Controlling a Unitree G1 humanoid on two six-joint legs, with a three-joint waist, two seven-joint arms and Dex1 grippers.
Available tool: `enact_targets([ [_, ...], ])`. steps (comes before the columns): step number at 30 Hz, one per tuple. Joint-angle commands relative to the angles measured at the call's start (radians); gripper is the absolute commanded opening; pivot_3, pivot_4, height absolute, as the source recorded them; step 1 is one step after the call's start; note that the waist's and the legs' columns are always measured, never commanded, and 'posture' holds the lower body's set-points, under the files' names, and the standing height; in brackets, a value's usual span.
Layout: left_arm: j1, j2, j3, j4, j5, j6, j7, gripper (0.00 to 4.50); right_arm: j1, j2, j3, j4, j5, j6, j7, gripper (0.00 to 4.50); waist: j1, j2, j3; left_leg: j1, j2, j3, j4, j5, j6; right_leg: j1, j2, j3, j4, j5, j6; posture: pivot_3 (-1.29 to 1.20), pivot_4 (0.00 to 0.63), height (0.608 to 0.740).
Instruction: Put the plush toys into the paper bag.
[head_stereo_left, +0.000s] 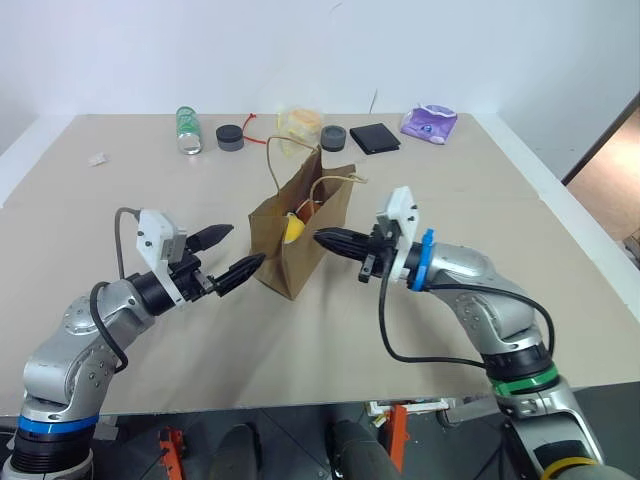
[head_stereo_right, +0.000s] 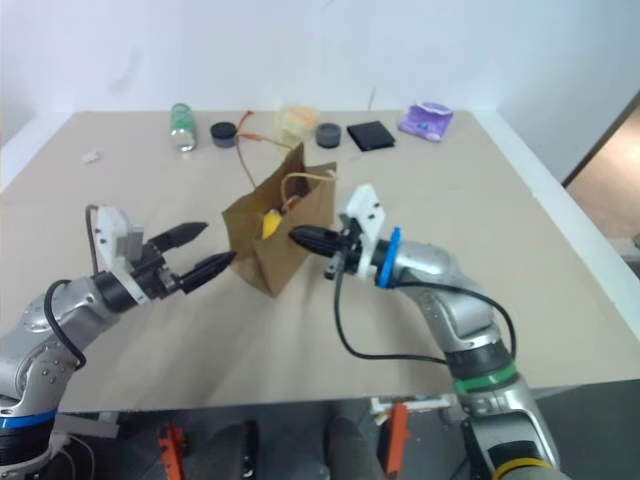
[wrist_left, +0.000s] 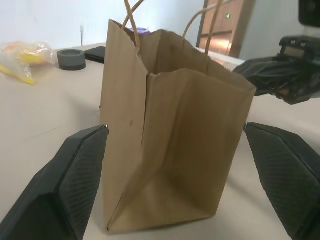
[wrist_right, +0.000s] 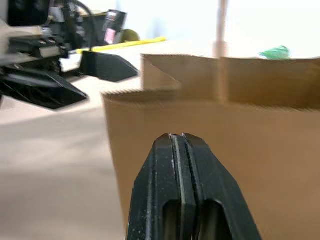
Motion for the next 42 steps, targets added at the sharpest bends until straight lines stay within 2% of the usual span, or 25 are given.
enact_targets([
  [1,-0.007,-0.001,-0.019,-0.034,0.066,-0.066,0.006,4.5,-0.074,0.057,0.021,0.072,-0.064,-0.035,-0.003,0.08,0.0,0.0,0.0,0.0,0.0,0.0,0.0,0.0,0.0,0.0,0.0,0.0,0.0,0.0,0.0,0.0,0.15,0.74],
  [11,-0.031,-0.048,-0.072,-0.011,0.133,-0.105,0.02,4.5,-0.162,0.171,0.024,0.229,-0.168,-0.124,0.0,0.08,0.0,0.0,0.0,-0.002,0.0,0.0,-0.001,0.0,0.0,-0.002,0.0,0.0,0.0,0.0,0.0,0.0,0.15,0.74],
  [22,-0.113,-0.143,-0.123,0.101,0.254,-0.145,0.121,4.5,-0.165,0.197,0.009,0.221,-0.189,-0.127,0.007,0.08,0.001,0.0,0.0,-0.002,0.0,0.0,-0.001,0.0,0.0,-0.002,0.001,-0.001,0.0,0.0,0.0,0.0,0.15,0.74],
  [35,0.076,-0.161,-0.046,-0.205,0.189,-0.066,0.24,4.5,-0.167,0.199,-0.001,0.23,-0.199,-0.131,-0.001,0.08,0.0,0.0,0.0,-0.003,0.0,-0.001,-0.001,0.0,0.0,-0.002,0.0,-0.001,0.0,0.0,-0.001,0.0,0.15,0.74],
  [42,0.121,-0.139,-0.027,-0.182,0.233,-0.096,0.245,4.5,-0.179,0.217,0.002,0.244,-0.21,-0.131,-0.002,0.08,0.0,0.0,0.0,-0.002,0.0,-0.001,-0.001,0.0,0.0,-0.002,0.0,-0.001,0.0,0.0,-0.001,0.0,0.15,0.74],
])
